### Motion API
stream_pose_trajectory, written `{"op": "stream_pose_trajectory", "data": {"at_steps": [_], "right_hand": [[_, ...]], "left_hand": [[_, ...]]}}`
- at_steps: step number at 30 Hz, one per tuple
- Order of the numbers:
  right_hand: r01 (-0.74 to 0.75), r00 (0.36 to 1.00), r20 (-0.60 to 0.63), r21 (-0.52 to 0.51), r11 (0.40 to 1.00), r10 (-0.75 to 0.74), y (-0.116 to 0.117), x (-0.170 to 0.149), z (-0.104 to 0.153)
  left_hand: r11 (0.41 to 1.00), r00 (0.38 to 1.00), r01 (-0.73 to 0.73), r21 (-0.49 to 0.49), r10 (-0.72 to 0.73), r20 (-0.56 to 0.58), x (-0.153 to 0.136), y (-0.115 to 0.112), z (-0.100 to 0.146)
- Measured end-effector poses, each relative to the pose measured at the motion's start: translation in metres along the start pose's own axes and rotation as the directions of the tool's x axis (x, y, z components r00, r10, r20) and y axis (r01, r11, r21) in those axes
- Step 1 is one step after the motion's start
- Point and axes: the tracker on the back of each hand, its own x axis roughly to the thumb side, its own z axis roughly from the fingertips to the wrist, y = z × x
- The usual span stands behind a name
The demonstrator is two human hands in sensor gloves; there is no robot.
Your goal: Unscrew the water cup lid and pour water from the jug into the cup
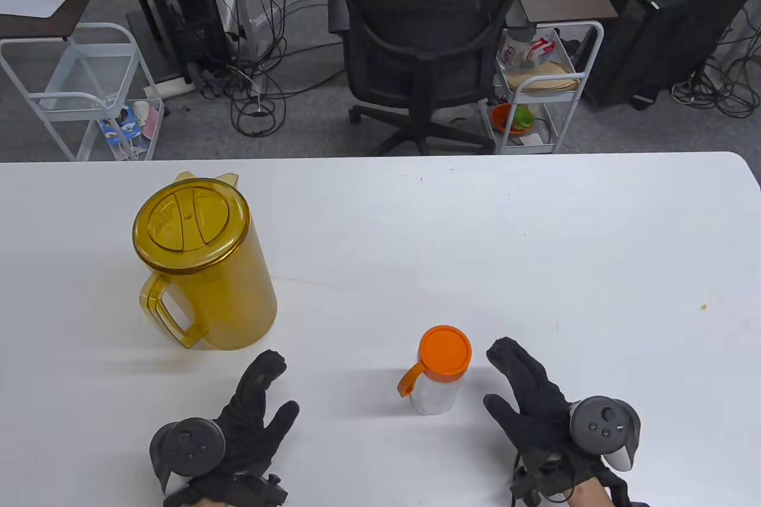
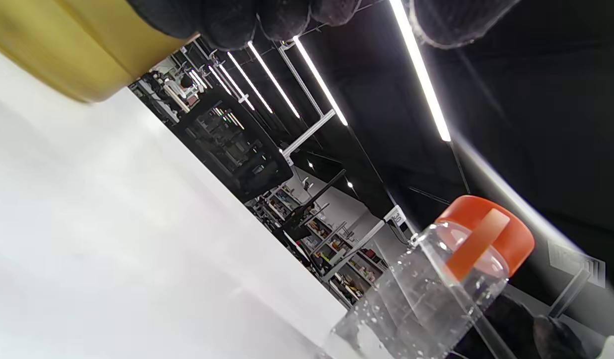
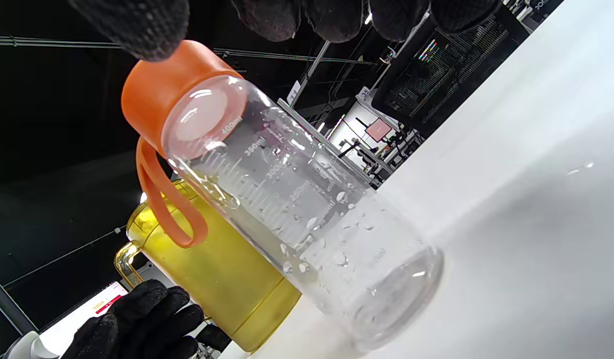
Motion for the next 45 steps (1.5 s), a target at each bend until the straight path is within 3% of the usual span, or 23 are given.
{"op": "stream_pose_trajectory", "data": {"at_steps": [17,25,31,36,39,45], "right_hand": [[0.014,1.0,0.007,0.01,1.0,-0.014,-0.001,0.002,0.0],[0.02,1.0,0.001,0.0,1.0,-0.02,-0.001,0.002,0.0],[0.03,1.0,0.0,-0.013,0.999,-0.03,-0.002,0.003,0.0],[0.03,1.0,0.007,-0.012,0.999,-0.03,-0.002,0.003,0.0],[0.04,0.999,0.01,-0.015,0.999,-0.039,-0.003,0.003,0.0],[0.047,0.999,0.019,-0.021,0.999,-0.046,-0.003,0.004,0.0]], "left_hand": [[0.999,1.0,0.026,-0.024,-0.026,0.015,0.004,-0.006,0.002],[0.996,0.998,-0.056,-0.067,0.057,0.016,0.011,-0.019,-0.006],[0.959,0.974,-0.224,-0.175,0.226,-0.009,0.029,-0.052,-0.014],[0.951,0.986,-0.167,-0.26,0.165,-0.029,0.038,-0.077,-0.029],[0.916,0.989,-0.145,-0.373,0.13,-0.065,0.044,-0.093,-0.038],[0.903,0.989,-0.114,-0.414,0.063,-0.137,0.048,-0.123,-0.055]]}}
